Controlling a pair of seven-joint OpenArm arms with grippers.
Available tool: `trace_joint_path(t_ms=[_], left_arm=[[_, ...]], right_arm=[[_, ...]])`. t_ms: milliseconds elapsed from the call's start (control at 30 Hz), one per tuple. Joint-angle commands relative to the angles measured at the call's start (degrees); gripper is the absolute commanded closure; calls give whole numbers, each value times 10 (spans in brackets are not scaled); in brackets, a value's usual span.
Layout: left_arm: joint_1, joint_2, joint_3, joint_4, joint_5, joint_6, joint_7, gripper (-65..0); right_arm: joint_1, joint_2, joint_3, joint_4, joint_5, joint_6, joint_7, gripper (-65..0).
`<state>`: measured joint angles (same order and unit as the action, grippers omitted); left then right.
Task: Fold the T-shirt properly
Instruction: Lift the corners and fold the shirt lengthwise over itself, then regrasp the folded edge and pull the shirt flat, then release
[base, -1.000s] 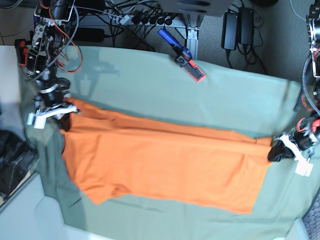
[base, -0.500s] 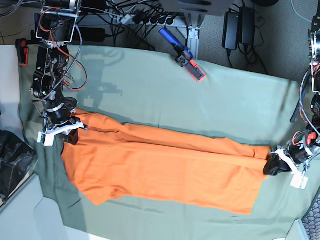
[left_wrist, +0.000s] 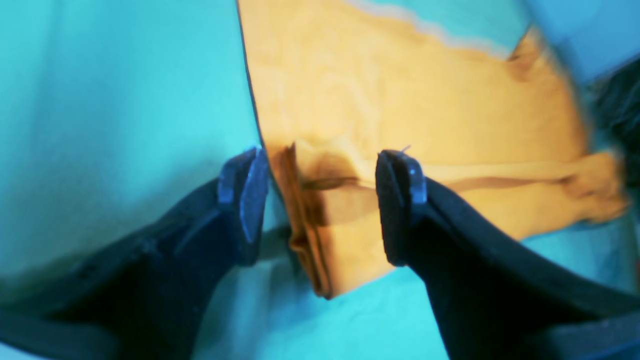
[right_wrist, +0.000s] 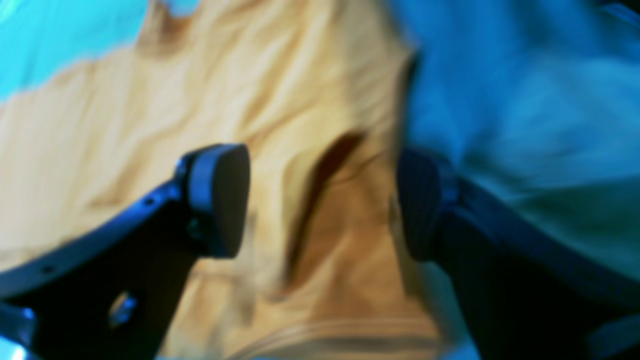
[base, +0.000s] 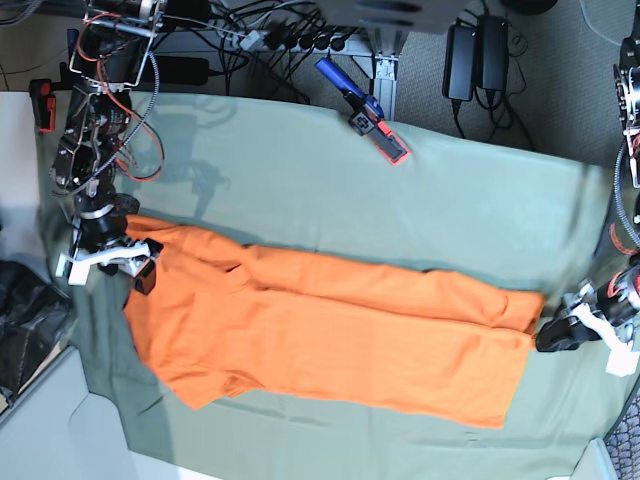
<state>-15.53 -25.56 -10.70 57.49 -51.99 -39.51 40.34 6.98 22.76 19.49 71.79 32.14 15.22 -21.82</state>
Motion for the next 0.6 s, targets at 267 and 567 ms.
trace_joint_path(t_ms=[267, 567], left_arm=[[48, -9, -17, 9, -25, -5, -20, -378], [52, -5, -17, 9, -27, -5, -20, -378]], right_arm=[[-8, 12, 82, 6, 70, 45, -80, -445], [-21, -34, 58, -46, 97, 46, -78, -445]])
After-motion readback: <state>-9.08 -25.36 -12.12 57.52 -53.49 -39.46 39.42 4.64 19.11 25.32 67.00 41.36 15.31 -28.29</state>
